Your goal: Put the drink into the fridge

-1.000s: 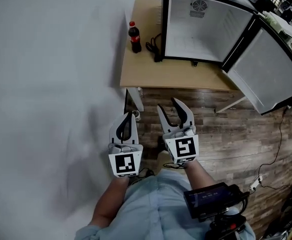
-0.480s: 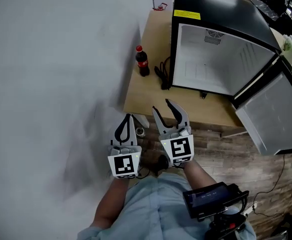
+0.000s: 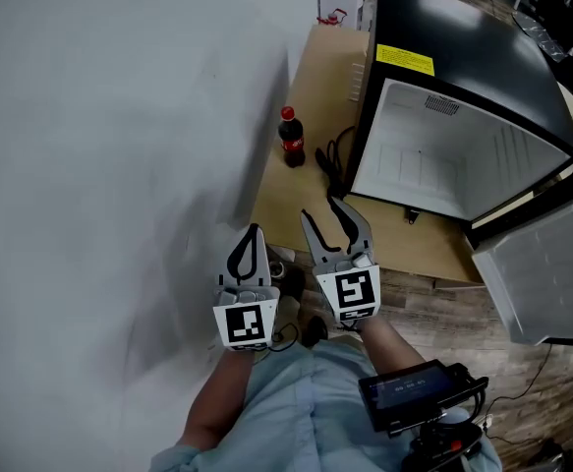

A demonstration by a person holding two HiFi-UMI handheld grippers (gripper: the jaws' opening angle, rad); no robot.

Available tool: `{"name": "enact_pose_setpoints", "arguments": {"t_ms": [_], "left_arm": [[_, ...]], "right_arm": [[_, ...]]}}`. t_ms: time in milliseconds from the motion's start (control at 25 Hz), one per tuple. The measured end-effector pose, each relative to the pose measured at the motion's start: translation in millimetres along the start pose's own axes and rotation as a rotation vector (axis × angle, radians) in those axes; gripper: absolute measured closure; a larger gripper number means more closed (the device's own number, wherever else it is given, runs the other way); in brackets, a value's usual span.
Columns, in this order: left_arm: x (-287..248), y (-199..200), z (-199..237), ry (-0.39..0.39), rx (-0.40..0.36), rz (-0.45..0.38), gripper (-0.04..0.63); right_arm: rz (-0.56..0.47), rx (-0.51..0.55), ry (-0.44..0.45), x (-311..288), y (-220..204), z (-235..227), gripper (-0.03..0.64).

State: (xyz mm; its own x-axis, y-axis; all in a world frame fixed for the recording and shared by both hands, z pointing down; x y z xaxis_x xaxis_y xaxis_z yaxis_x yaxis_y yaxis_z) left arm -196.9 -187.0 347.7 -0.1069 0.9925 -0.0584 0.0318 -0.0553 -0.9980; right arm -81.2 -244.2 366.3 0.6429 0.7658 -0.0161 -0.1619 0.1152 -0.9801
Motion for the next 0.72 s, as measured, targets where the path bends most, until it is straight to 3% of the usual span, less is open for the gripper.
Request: {"name": "enact_pose_setpoints", "arguments": {"t_ms": [720], "left_arm": [[-127.9,-78.4,79.5,-0.098,0.055,0.070,0.586]], "right_arm": [[0.201,-0.052,-0.081,-138.5,-118.3,-0.3,0.334]]}}
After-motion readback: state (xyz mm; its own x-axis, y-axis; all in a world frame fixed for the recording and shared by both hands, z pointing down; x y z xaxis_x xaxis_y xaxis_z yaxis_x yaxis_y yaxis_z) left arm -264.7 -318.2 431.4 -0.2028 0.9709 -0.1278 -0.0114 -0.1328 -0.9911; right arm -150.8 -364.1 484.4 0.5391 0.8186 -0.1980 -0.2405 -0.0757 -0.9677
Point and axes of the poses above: the fingertips, and each gripper's own axes: x backward along the fingers, z to its left, y out of its top, the point moved 3 cm from there along x, backward along the fingers, and after that the axes turned 9 degrees about x, right-handed, at the moved point
